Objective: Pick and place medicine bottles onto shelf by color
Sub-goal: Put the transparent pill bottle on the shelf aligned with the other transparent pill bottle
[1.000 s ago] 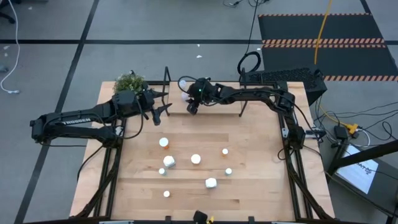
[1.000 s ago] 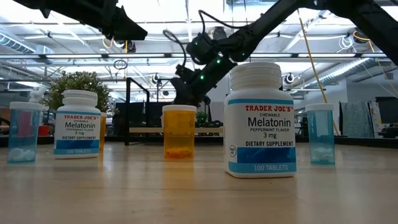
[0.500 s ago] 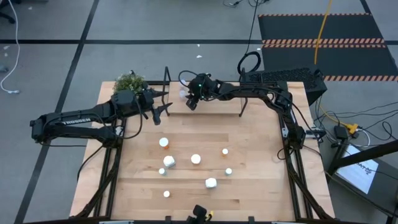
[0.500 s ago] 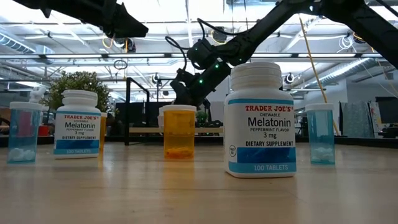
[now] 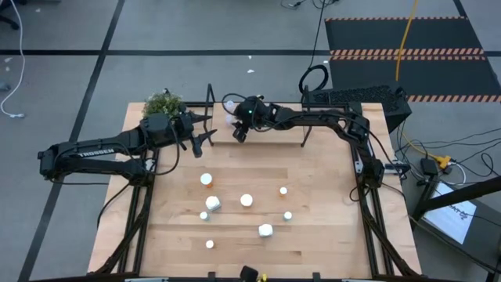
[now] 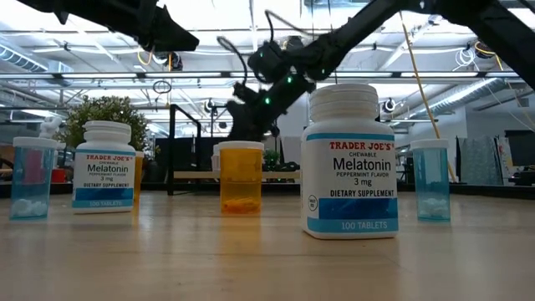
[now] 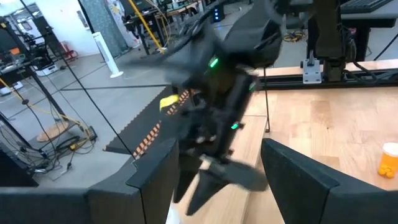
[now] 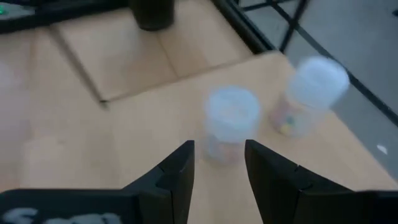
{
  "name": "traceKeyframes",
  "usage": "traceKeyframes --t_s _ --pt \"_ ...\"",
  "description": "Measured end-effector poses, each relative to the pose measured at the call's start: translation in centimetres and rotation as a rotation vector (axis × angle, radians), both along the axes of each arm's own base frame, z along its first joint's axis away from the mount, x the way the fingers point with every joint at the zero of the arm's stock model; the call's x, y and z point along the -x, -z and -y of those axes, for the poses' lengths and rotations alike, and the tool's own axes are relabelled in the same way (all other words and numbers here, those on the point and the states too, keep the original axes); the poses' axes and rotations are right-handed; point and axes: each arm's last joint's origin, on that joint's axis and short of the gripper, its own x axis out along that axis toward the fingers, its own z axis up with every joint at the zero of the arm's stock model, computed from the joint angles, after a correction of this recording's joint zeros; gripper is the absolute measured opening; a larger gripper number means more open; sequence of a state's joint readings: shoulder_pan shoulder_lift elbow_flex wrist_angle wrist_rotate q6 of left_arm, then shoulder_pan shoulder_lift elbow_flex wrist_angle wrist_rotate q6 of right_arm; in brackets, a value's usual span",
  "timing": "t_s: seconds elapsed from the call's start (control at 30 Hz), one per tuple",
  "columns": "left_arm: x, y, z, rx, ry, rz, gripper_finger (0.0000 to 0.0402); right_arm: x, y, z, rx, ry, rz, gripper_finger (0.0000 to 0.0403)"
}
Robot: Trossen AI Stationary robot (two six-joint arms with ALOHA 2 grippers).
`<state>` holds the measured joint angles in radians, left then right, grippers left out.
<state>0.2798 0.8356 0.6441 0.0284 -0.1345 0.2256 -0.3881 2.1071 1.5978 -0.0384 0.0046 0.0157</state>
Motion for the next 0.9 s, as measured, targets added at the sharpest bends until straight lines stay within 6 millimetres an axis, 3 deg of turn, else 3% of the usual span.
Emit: traceKeyframes --t_s 0.17,0.3,0.53,0.9 --pt "0.0 0.0 0.0 0.0 -0.006 -0.003 0.0232 -0.3 -2.5 -2.2 0.1 -0.015 0.026 0.0144" --pt "0.0 0.0 0.0 -0.003 -0.006 -0.002 0.0232 -0.7 -3.6 -2.4 0.123 -0.025 0.072 0.0181" --pt "0.0 -0.2 0.0 -0.007 -0.009 0.024 0.0232 -0.9 -2.2 0.4 0.099 0.087 0.088 0.0225" --pt "0.0 -0.2 0.0 -0.006 -0.008 0.025 0.0232 -1.1 -1.2 0.8 0.024 0.071 0.103 0.0211"
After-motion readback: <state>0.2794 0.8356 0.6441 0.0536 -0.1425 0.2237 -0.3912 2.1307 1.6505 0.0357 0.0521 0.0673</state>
